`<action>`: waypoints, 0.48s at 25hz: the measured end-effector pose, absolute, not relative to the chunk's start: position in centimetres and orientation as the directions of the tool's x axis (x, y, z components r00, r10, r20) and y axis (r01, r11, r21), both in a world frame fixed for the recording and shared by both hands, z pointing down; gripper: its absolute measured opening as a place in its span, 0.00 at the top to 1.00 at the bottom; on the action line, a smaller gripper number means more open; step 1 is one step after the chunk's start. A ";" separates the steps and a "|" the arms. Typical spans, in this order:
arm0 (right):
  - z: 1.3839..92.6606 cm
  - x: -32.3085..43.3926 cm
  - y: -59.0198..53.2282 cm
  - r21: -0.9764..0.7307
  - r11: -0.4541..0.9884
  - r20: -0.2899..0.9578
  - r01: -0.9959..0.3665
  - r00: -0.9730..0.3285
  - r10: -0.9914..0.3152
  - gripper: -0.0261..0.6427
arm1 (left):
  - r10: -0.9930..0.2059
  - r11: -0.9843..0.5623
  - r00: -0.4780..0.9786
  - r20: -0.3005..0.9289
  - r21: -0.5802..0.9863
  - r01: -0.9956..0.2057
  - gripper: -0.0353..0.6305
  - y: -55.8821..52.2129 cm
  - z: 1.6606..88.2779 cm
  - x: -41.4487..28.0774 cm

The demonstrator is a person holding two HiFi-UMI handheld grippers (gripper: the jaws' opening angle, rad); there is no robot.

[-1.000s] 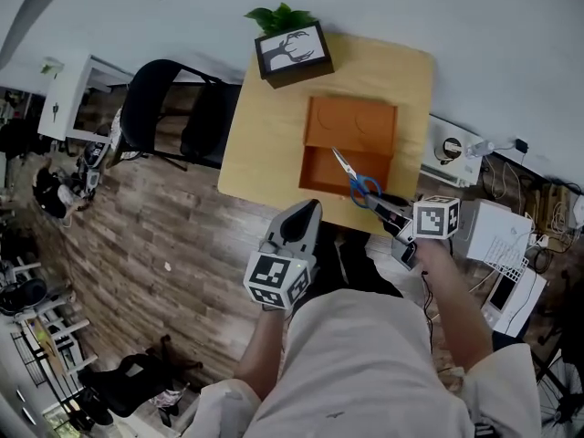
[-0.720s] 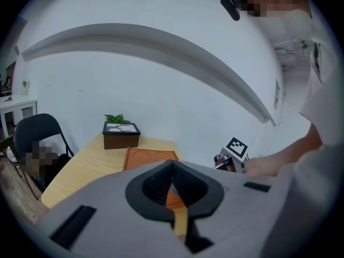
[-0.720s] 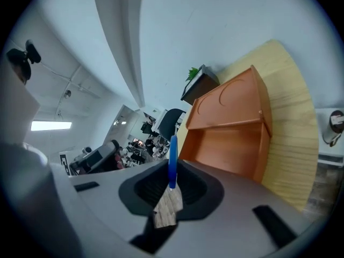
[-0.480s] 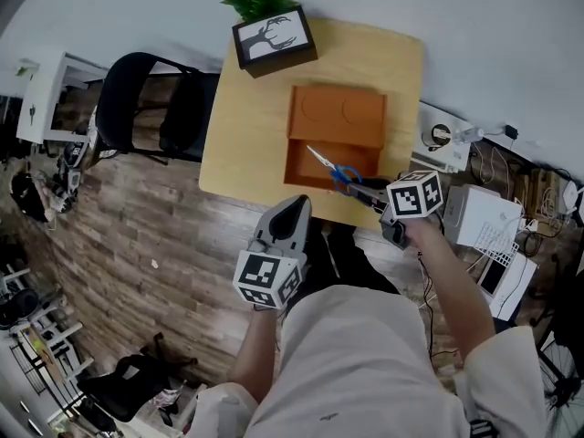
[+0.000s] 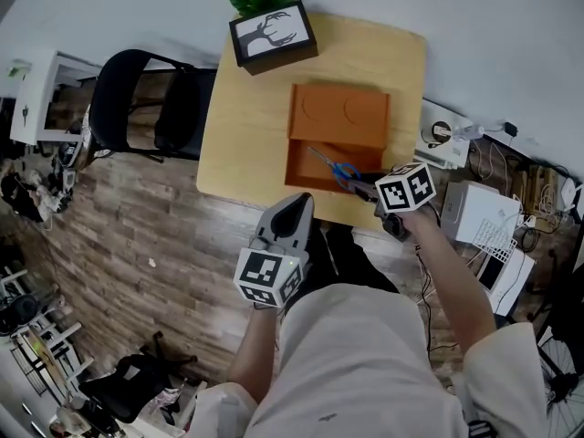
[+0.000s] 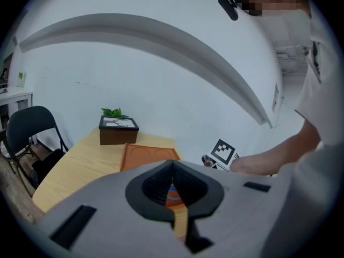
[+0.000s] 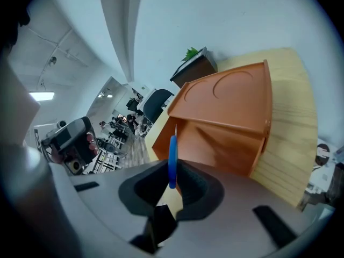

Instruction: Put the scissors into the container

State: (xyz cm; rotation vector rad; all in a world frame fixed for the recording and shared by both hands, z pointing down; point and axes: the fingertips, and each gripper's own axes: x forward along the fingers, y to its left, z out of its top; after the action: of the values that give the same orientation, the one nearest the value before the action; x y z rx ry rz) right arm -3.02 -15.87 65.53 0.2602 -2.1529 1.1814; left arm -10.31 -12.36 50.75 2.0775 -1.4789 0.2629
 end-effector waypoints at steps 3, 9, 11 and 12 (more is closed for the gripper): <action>66.4 -3.2 -15.9 -0.659 0.581 0.659 -0.478 -0.739 0.139 0.90 | -0.798 -0.231 0.375 0.472 0.335 -0.913 0.94 -12.6 50.9 -10.5; 67.7 -3.2 -15.9 -0.623 0.596 0.700 -0.507 -0.701 0.136 0.90 | -0.785 -0.247 0.392 0.479 0.339 -0.908 0.94 -13.1 51.2 -10.5; 67.8 -3.4 -16.0 -0.620 0.593 0.705 -0.514 -0.697 0.133 0.90 | -0.782 -0.253 0.398 0.479 0.340 -0.906 0.94 -13.3 51.2 -10.6; 67.9 -3.5 -16.0 -0.618 0.591 0.707 -0.517 -0.695 0.132 0.90 | -0.780 -0.256 0.401 0.480 0.340 -0.905 0.94 -13.3 51.2 -10.7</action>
State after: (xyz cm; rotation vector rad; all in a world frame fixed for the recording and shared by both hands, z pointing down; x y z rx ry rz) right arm -3.49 -15.99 67.91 0.3046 -2.0775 1.1176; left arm -10.71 -13.34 51.21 2.0945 -1.4314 0.2859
